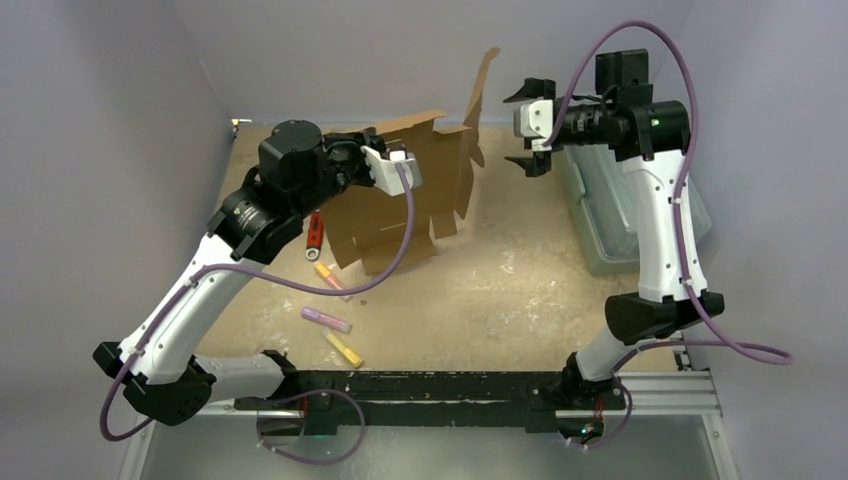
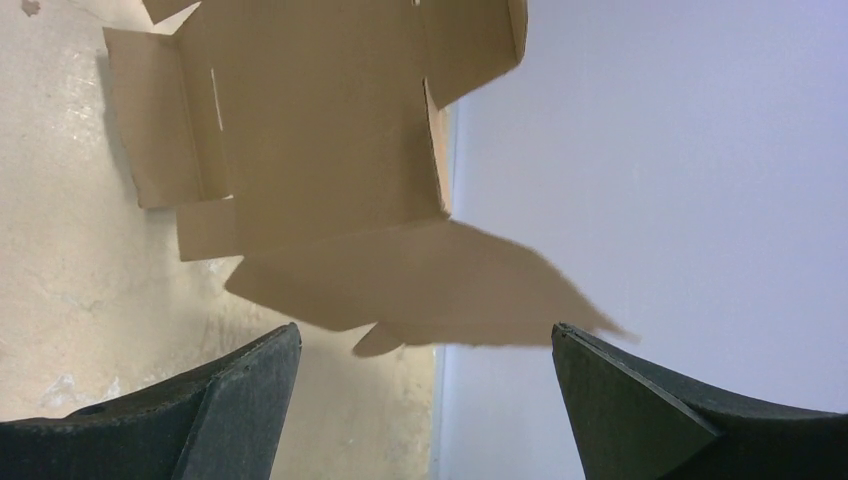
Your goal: Fold the paper box
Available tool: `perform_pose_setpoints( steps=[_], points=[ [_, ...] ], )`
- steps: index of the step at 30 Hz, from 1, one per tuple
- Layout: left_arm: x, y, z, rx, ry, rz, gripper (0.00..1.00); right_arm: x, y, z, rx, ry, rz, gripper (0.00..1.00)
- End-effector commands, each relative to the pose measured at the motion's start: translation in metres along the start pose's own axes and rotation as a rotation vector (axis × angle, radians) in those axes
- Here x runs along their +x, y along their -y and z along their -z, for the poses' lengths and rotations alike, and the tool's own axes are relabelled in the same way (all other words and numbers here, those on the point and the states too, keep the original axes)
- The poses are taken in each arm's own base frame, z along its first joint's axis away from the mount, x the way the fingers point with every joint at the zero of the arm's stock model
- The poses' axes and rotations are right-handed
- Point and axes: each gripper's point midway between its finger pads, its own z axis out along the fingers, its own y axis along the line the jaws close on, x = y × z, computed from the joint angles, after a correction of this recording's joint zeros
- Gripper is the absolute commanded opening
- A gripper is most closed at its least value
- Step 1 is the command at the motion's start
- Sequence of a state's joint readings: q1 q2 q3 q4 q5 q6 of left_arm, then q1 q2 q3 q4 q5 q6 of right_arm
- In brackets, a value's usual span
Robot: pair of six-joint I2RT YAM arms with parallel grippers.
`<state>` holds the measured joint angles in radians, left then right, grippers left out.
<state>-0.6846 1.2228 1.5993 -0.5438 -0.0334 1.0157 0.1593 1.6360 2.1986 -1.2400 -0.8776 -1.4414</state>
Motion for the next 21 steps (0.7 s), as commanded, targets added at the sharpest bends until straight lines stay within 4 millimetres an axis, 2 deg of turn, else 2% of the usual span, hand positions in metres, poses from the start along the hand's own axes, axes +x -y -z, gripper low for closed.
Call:
perform_pose_setpoints(
  steps=[1,6,14,21],
  points=[
    [-0.016,-0.014,0.011,-0.039,0.062,-0.086,0.00,-0.012,0.006,-0.009,-0.004,0.016,0.103,0.99],
    [-0.017,-0.017,0.015,-0.049,0.068,-0.106,0.00,-0.010,0.009,-0.012,-0.001,0.003,0.113,0.99],
    [-0.014,-0.016,0.020,-0.066,0.066,-0.108,0.00,0.017,-0.007,-0.030,-0.068,-0.026,0.038,0.96],
    [-0.013,-0.013,0.027,-0.063,0.072,-0.142,0.00,0.022,0.007,-0.031,-0.031,-0.030,0.016,0.95]
  ],
)
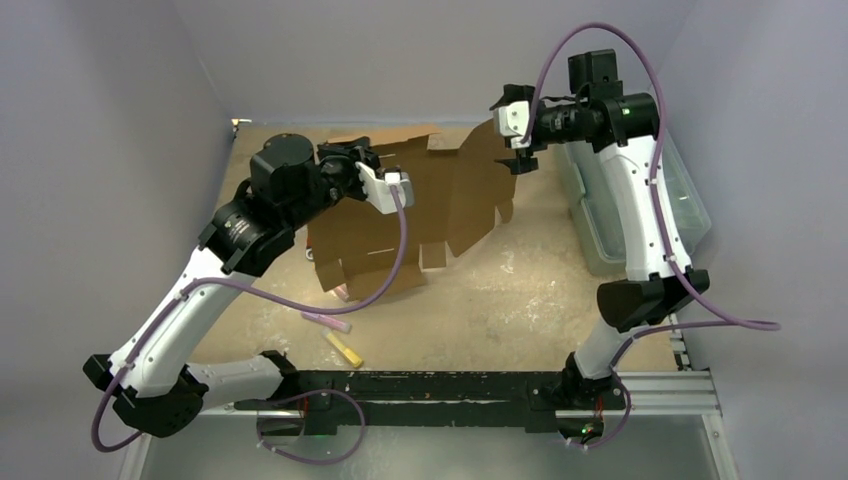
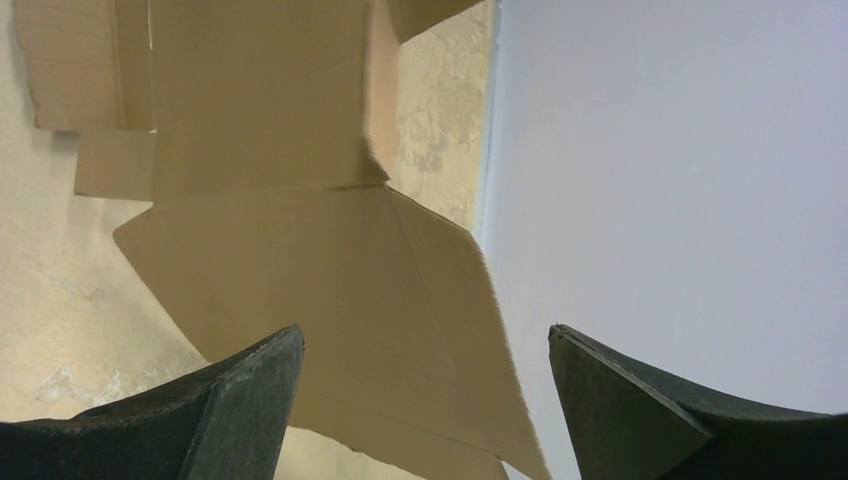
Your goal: Fold the paper box
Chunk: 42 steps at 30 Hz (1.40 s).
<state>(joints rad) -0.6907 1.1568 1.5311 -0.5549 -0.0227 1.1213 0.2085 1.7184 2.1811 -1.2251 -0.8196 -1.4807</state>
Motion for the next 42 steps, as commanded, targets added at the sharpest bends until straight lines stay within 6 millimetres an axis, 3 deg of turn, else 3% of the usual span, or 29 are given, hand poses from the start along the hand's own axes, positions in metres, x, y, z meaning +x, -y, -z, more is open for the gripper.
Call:
perform_pose_setpoints(
  steps=[1,4,10,18,26,30,33,36,39,42],
  points=[
    [-0.014,-0.023,0.014,-0.089,0.060,-0.036,0.00,-0.005,0.018,0.006,0.050,0.004,0.018,0.95],
    [-0.020,-0.022,0.016,-0.079,0.092,-0.044,0.00,0.001,0.024,-0.001,0.049,0.005,0.002,0.95],
    [-0.021,-0.022,0.020,-0.089,0.101,-0.046,0.00,0.019,0.016,-0.015,0.015,-0.013,-0.032,0.90],
    [-0.017,-0.017,0.019,-0.087,0.091,-0.044,0.00,0.028,0.003,-0.014,-0.013,-0.054,-0.036,0.75],
    [-0.015,-0.011,0.018,-0.088,0.093,-0.004,0.00,0.026,-0.006,-0.009,-0.009,-0.067,-0.030,0.44],
    [-0.011,-0.007,0.016,-0.090,0.079,0.032,0.00,0.026,-0.011,-0.004,0.008,-0.080,-0.010,0.13],
    [-0.010,-0.002,0.014,-0.097,0.083,0.111,0.00,0.026,-0.013,0.001,0.033,-0.100,0.001,0.00],
    [-0.002,-0.004,0.016,-0.145,0.044,0.277,0.18,0.027,-0.011,0.008,0.075,-0.124,-0.053,0.00],
    [-0.001,-0.008,0.022,-0.206,0.050,0.457,0.46,0.027,-0.014,0.012,0.109,-0.132,-0.122,0.00],
    [0.001,-0.008,0.029,-0.246,0.051,0.631,0.60,0.030,-0.018,0.013,0.139,-0.145,-0.192,0.00]
  ],
)
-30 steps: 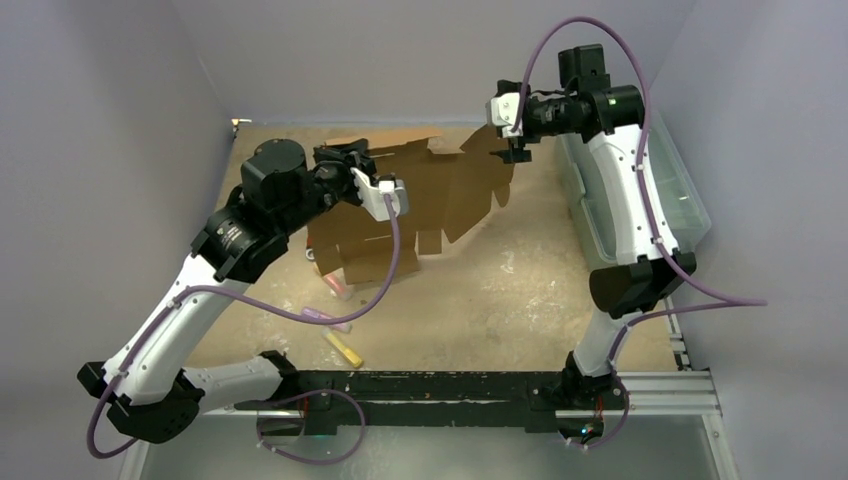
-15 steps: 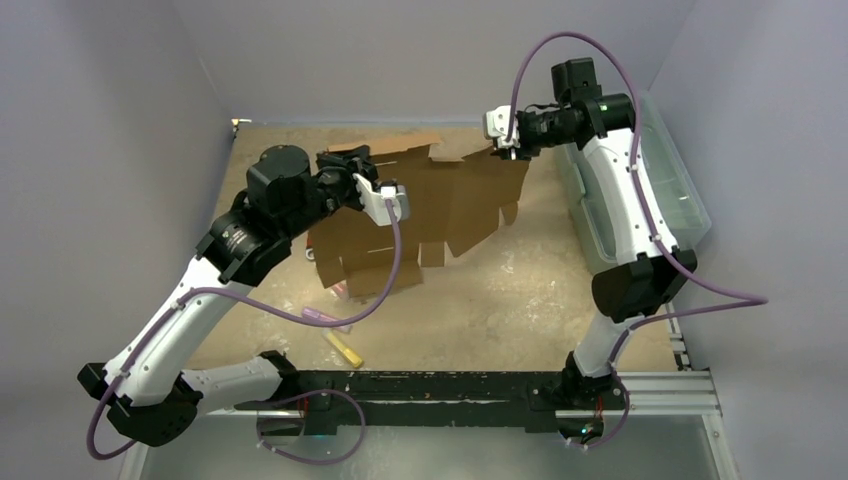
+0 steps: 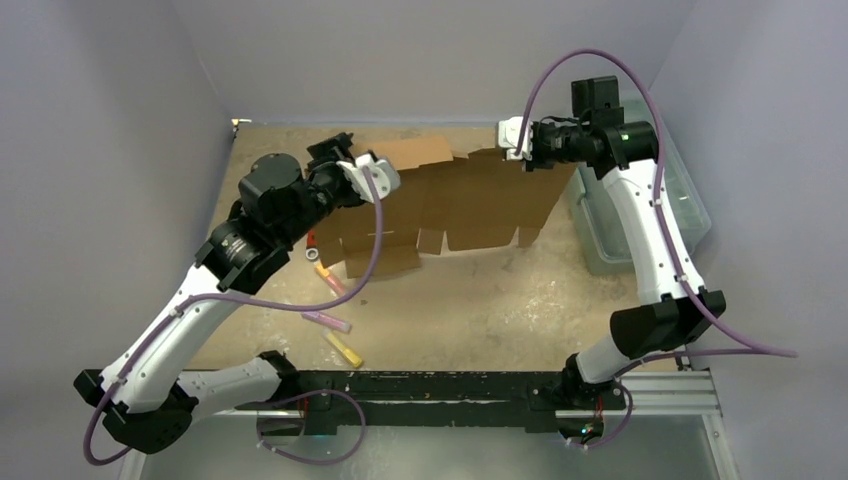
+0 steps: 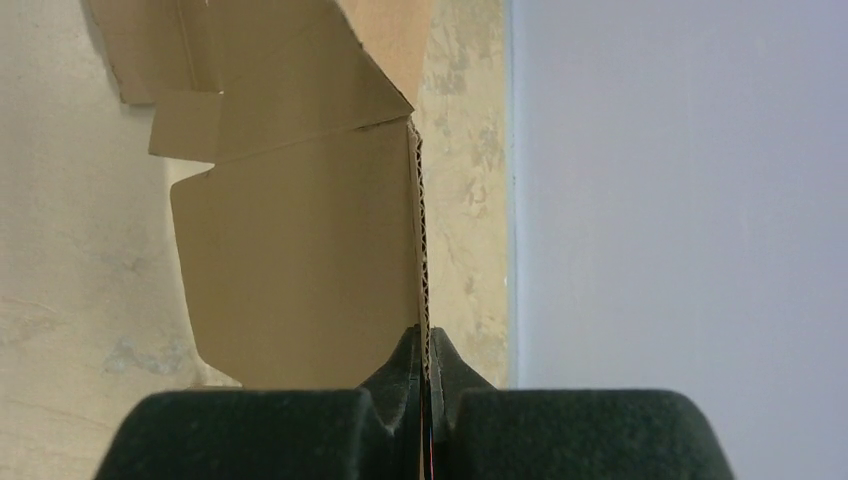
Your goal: Fold the paper box
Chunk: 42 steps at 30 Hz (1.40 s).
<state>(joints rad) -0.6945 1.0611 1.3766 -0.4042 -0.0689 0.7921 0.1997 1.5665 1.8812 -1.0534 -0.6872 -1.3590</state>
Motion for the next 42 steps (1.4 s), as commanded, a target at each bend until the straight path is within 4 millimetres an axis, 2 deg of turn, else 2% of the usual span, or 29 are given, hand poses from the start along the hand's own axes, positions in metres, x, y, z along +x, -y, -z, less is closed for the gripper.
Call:
perform_pose_setpoints(
  steps=[1,4,9,12,19,22,26,28,30,32,36,42],
  points=[
    [-0.010,-0.020,0.020,-0.147,0.042,0.352,0.65,0.000,0.011,0.010,0.104,-0.019,-0.105,0.00],
    [-0.002,-0.023,0.035,-0.209,0.024,0.492,0.88,0.005,0.007,0.013,0.122,-0.049,-0.147,0.00],
    [0.012,-0.017,0.059,-0.288,0.044,0.668,0.98,0.010,0.000,0.016,0.119,-0.076,-0.192,0.00],
    [0.023,-0.002,0.063,-0.283,0.051,0.722,0.99,0.012,-0.002,0.015,0.123,-0.083,-0.219,0.00],
    [0.047,0.022,0.052,-0.290,0.042,0.774,0.99,0.014,0.001,0.014,0.135,-0.092,-0.272,0.00],
    [0.075,0.032,0.042,-0.300,-0.007,0.744,0.97,0.014,0.001,0.014,0.136,-0.093,-0.292,0.00],
    [0.130,0.054,0.036,-0.298,-0.093,0.710,0.92,0.017,0.000,0.014,0.137,-0.101,-0.307,0.00],
    [0.131,0.057,0.041,-0.314,-0.027,0.692,0.91,0.019,-0.001,0.013,0.133,-0.107,-0.317,0.00],
    [0.120,0.061,0.047,-0.299,0.066,0.678,0.92,0.021,-0.002,0.012,0.131,-0.108,-0.323,0.00],
    [0.119,0.063,0.047,-0.302,0.088,0.673,0.92,0.022,-0.003,0.010,0.127,-0.108,-0.329,0.00],
    [0.127,0.068,0.028,-0.270,0.075,0.648,0.91,0.022,0.000,0.007,0.122,-0.100,-0.338,0.00],
    [0.136,0.062,0.001,-0.211,0.172,0.682,0.87,0.022,0.003,0.001,0.117,-0.078,-0.359,0.00]
  ],
)
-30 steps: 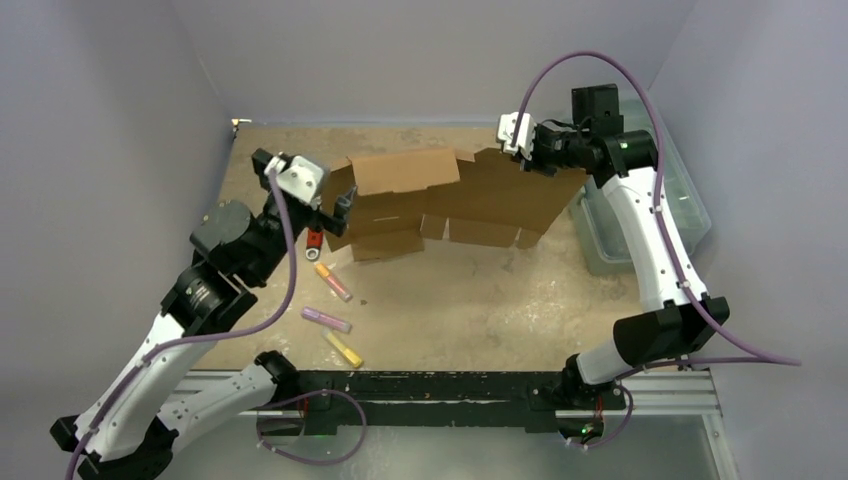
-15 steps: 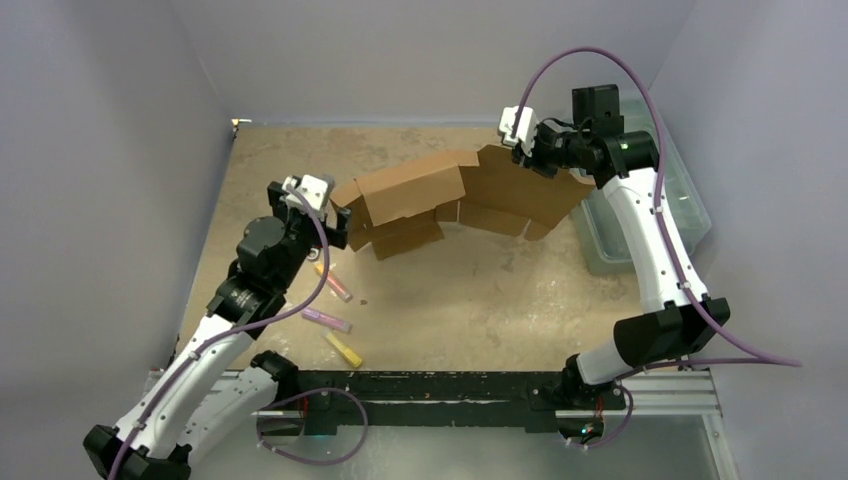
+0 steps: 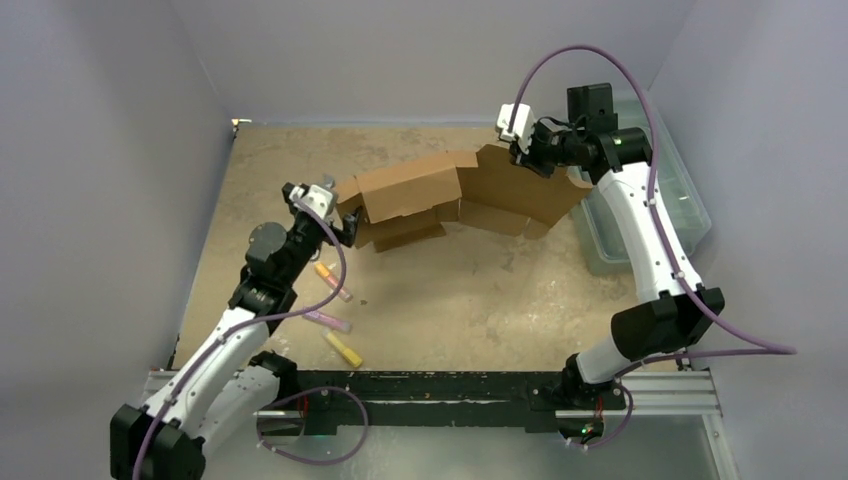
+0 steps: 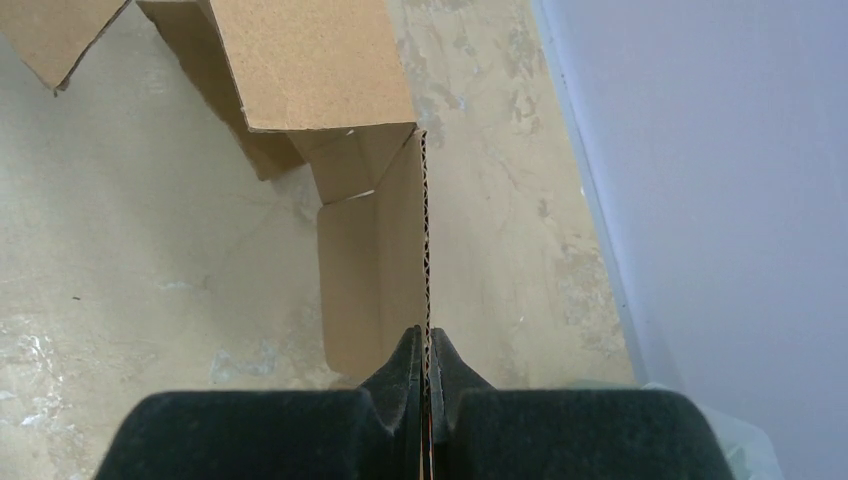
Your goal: Fold the paper box
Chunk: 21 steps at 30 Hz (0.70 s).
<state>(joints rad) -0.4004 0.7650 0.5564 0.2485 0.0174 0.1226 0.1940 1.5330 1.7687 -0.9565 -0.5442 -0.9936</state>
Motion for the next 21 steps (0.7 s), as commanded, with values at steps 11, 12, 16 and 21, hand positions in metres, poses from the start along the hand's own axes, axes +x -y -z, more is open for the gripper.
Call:
perform_pose_setpoints(
  steps=[11,12,16,21],
  points=[
    [0.002,-0.001,-0.036,0.284,0.112,0.213,0.64,-0.019,0.023,-0.004,0.020,0.074,-0.045,0.00],
    [0.004,-0.001,-0.038,0.294,0.108,0.220,0.63,-0.019,0.024,-0.005,0.019,0.076,-0.050,0.00],
    [0.011,0.000,-0.047,0.313,0.083,0.259,0.46,-0.019,0.025,-0.010,0.005,0.085,-0.066,0.00],
    [0.018,0.002,-0.056,0.332,0.048,0.303,0.22,-0.017,0.026,-0.018,-0.017,0.083,-0.097,0.00]
  ],
)
